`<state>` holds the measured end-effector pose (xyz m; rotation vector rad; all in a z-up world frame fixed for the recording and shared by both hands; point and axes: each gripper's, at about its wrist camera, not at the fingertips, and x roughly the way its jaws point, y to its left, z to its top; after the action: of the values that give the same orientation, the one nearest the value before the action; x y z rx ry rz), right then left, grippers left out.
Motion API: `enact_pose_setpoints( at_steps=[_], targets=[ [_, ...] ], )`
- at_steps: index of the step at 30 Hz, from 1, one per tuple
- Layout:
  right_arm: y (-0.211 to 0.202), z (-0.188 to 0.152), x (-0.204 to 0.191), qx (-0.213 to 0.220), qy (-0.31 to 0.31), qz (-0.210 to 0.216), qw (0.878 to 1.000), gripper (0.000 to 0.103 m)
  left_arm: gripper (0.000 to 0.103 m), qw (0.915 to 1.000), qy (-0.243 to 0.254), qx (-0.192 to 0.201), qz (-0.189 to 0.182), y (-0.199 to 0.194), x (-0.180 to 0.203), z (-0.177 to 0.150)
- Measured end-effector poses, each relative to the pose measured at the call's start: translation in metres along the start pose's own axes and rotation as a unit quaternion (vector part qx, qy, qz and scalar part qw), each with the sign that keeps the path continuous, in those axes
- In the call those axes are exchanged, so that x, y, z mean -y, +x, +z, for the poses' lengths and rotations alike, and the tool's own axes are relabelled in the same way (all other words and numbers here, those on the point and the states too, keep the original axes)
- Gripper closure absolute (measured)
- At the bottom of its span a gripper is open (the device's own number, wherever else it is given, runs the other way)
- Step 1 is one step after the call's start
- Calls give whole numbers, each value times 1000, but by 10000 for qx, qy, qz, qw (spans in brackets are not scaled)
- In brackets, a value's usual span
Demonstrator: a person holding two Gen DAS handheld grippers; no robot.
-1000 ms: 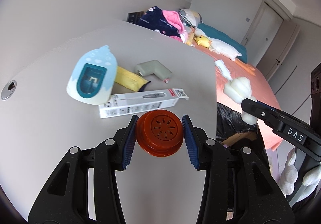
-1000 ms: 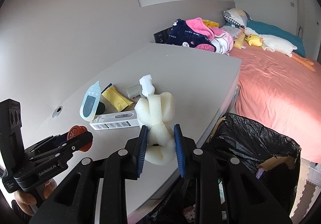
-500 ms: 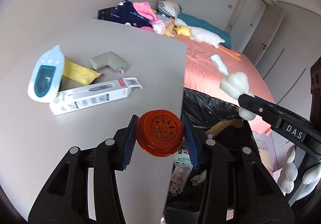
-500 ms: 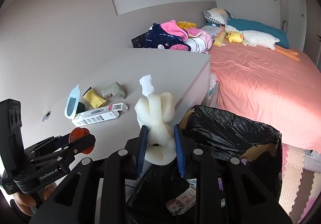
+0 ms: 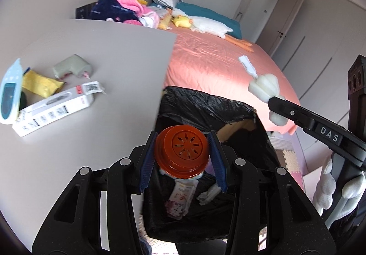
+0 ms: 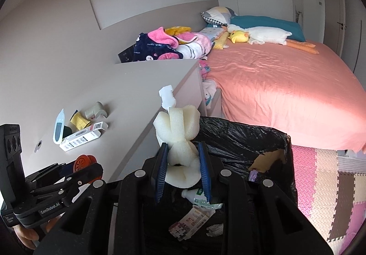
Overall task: Collect trash
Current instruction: 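Open both tools to drop the lid and foam toy into the bin, then move both tools back over the desk toward the thermometer box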
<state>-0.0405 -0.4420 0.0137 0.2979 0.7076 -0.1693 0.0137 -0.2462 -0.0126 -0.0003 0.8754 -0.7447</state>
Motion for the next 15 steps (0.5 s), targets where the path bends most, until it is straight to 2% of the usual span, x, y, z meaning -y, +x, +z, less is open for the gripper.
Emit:
enact_pose_setpoints(
  at_steps=[1, 2, 3, 4, 6, 15],
  targets=[
    [-1, 0, 6, -4, 63, -51, 10000, 70, 56, 9998, 38, -77, -170, 4, 4, -1],
    [-3, 0, 11, 3, 131, -139, 9998, 55, 48, 9991, 99, -224, -348, 9, 9, -2],
    [-5, 0, 16, 66, 223, -272, 9994, 44, 21, 9988, 125, -290, -372, 12, 13, -3],
    [-9, -1, 22, 187, 299, -426, 9985, 26, 7, 9993, 133, -239, -270, 13, 16, -5],
    [-12, -2, 29, 272, 374, -591, 9972, 23, 6, 9997, 191, -85, -140, 12, 19, -7],
    [-10, -3, 44, 203, 518, -614, 9966, 23, 6, 9999, 69, -36, -88, 7, 7, -5]
  ],
)
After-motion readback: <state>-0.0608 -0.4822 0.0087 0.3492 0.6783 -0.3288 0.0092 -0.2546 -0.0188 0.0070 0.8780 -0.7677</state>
